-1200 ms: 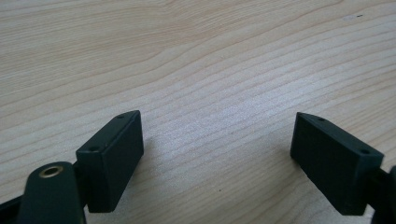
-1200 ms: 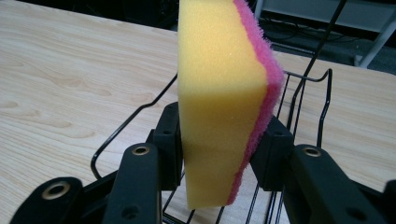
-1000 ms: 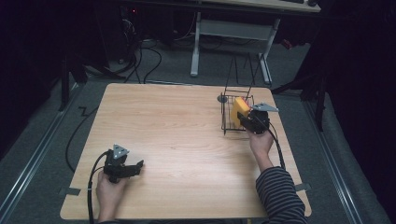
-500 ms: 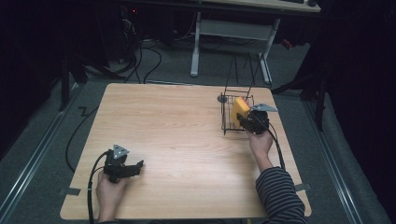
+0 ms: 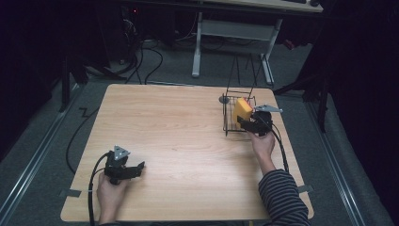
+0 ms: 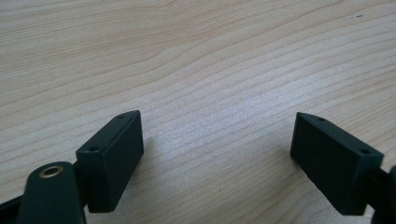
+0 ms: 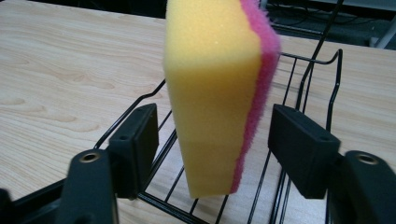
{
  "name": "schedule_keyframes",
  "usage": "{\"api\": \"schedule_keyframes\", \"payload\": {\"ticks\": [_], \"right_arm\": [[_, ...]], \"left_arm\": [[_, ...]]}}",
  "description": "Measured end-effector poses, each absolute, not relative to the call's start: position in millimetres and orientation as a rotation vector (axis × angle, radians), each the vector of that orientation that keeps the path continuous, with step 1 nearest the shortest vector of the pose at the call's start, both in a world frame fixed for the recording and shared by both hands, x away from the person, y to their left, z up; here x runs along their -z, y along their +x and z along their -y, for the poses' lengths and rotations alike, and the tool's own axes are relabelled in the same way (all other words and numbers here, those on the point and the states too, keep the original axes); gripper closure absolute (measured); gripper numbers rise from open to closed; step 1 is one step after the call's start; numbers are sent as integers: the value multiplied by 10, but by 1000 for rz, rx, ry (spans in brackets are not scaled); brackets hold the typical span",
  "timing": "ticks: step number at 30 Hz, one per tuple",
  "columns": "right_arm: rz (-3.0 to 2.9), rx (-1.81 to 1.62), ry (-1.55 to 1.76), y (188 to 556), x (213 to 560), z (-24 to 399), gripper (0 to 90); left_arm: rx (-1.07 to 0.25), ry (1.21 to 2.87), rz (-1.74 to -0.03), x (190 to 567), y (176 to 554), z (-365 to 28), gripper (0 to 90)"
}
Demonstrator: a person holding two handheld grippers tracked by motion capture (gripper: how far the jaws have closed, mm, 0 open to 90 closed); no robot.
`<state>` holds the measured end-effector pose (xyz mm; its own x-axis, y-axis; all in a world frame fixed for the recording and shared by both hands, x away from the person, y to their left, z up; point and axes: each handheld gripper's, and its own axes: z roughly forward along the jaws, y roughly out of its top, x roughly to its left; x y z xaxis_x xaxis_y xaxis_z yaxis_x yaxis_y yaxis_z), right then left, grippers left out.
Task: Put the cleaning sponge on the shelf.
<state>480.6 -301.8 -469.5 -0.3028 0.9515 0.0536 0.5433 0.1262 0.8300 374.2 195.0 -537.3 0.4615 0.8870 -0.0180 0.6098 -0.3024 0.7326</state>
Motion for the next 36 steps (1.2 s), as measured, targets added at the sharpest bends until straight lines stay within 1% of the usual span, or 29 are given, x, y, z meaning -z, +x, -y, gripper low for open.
{"api": "schedule_keyframes", "payload": {"ticks": [7,15,36], "right_arm": [[-1939,-1108,1403,4733,4611,3024,265],[-1920,-1129,1412,4676,4531,3080,233],[-1901,-1176,1357,4419,4302,3155,246]], "left_arm": [[-520,2030,-1242,5373,3742,-1951,178],[-519,2029,-1242,5373,3742,-1951,178],[-516,2024,-1244,5374,3742,-1953,179]]}}
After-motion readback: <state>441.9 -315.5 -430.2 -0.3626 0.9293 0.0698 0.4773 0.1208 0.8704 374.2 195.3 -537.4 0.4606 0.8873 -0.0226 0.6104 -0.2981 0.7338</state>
